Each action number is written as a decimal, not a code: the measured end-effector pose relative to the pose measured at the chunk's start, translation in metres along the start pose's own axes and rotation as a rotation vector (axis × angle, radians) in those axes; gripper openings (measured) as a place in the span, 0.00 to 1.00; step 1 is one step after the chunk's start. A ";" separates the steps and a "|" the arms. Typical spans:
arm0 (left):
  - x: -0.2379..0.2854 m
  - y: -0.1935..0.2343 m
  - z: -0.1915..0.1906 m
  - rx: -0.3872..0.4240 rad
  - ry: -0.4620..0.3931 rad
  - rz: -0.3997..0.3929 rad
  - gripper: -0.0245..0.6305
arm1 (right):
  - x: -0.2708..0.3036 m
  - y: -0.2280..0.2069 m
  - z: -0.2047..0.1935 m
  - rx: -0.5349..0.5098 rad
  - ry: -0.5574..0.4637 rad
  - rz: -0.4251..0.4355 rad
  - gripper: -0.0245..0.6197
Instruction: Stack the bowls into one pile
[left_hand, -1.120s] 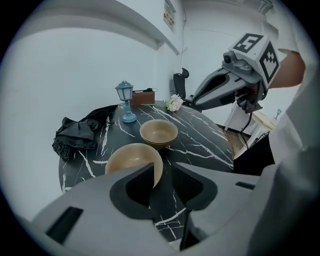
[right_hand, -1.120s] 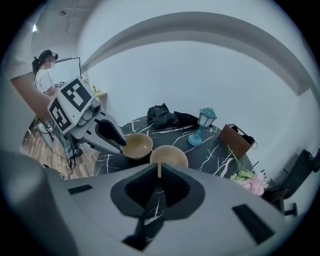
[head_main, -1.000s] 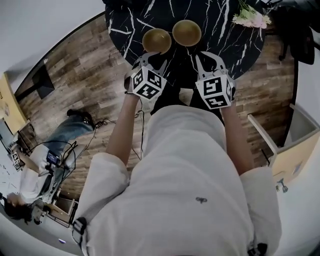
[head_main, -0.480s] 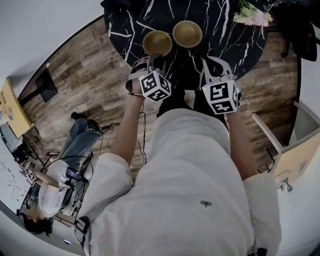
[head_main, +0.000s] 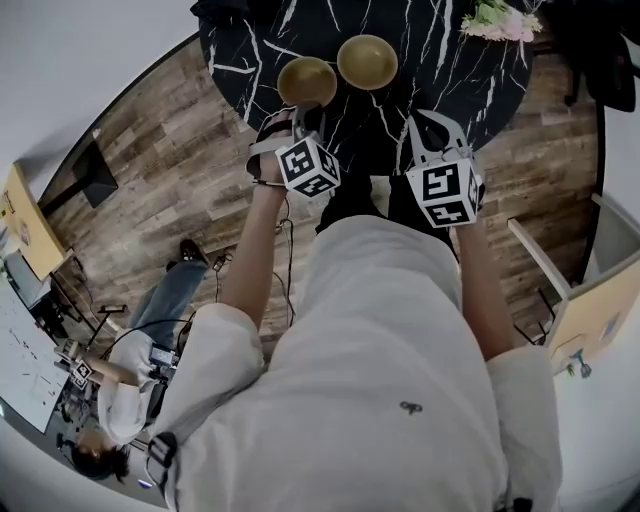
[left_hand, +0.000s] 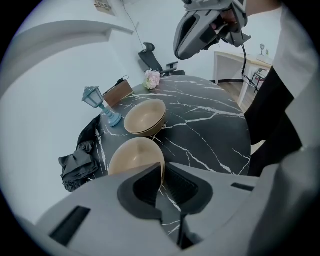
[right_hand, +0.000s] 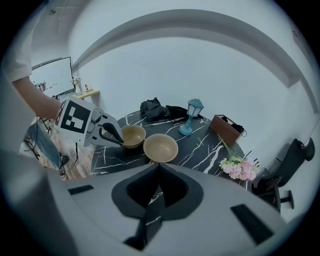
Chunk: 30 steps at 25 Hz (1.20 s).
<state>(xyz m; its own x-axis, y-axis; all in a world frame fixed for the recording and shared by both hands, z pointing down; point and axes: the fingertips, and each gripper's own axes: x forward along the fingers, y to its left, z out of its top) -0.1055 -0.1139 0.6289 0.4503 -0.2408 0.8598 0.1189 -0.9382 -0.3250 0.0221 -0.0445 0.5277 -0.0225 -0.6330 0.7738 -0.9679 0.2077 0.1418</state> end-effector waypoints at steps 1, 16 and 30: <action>0.000 0.000 0.000 0.006 0.001 0.003 0.08 | 0.000 0.000 -0.002 0.002 0.001 0.001 0.05; -0.010 0.018 0.008 -0.036 0.020 0.066 0.06 | -0.003 -0.011 0.005 -0.021 -0.033 0.028 0.05; -0.032 0.039 0.013 -0.122 0.081 0.177 0.06 | -0.001 -0.032 0.026 -0.104 -0.093 0.104 0.05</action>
<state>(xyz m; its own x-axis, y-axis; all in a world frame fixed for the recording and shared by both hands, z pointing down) -0.1040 -0.1399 0.5835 0.3815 -0.4191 0.8239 -0.0660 -0.9014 -0.4280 0.0463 -0.0701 0.5066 -0.1493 -0.6691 0.7281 -0.9280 0.3489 0.1304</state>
